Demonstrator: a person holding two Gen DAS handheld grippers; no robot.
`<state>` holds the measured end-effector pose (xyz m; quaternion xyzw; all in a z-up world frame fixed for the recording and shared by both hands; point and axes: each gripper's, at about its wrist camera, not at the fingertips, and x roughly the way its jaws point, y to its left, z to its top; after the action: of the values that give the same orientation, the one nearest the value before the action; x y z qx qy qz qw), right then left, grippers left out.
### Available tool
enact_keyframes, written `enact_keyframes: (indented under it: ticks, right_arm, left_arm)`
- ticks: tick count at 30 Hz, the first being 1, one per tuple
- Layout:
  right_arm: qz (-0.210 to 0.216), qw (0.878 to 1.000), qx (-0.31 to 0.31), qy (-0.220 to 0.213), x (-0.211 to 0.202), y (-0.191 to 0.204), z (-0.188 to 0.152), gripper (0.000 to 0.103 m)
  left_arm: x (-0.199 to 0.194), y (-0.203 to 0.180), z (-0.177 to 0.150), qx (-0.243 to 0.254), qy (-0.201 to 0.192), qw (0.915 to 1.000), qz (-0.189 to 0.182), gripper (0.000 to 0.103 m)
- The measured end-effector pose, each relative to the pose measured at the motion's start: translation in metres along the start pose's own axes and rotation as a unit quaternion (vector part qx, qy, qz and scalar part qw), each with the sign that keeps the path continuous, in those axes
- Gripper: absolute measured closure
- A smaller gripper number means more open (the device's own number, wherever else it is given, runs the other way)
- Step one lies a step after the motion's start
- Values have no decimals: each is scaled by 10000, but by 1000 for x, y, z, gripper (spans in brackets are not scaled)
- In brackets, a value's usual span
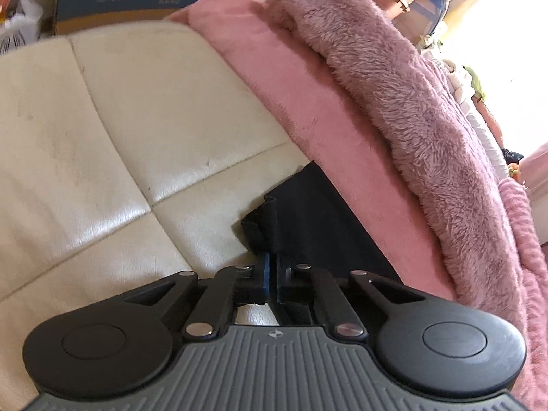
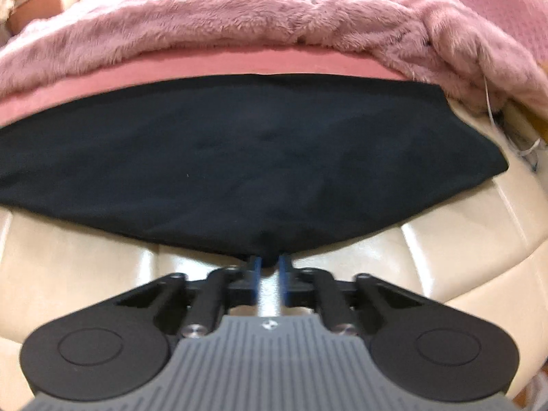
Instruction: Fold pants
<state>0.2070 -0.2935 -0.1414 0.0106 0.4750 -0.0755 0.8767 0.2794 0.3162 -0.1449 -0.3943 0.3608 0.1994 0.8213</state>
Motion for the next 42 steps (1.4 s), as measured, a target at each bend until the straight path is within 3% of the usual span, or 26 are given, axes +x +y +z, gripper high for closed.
enact_keyframes:
  ticks: [10,14,18,19,21,22,24,27,33,36,42]
  right_arm:
    - [201,9968,-563,534,-21,10,-17,103]
    - [518,9933,-562,867,-35,17,-34,103]
    - [826,9886,-699,1049,-48,26,-48,103]
    - [905,9874,-742,1066,-49,27,-49,99]
    - [979,9864,-857,1007,-55,28,-50,81]
    - [971,9871,-883,922,-60,28,-49,63]
    - [968,9888,-885,707,-71,25,-46,59]
    - [973,9916,-773,361,-86,14,-37,53]
    - [1072,9939,-241,50,-92,-11,-28,51]
    - [1190,9929,-5,-3,-87,-22,-25,51]
    - [1416,9893,350,-57,-79,-37,-23,50]
  left_arm:
    - [-34,27,4,319,-122,9972,673,101]
    - [-59,42,6,508,-255,9941,922,101]
    - [-83,52,10,509,-396,9935,936,101]
    - [-92,49,9,561,-485,9934,874,101]
    - [-109,37,7,758,-670,9923,716,101]
    - [-118,26,4,926,-789,9905,639,101]
    - [-137,1,-5,1321,-1027,9847,479,101]
    - [-163,-45,-27,2000,-1377,9698,218,101]
    - [-193,-137,-103,3437,-1830,9210,-141,101]
    - [-188,-176,-147,4017,-1761,8983,-274,101]
    - [-162,-221,-263,5298,-1303,8363,-541,101]
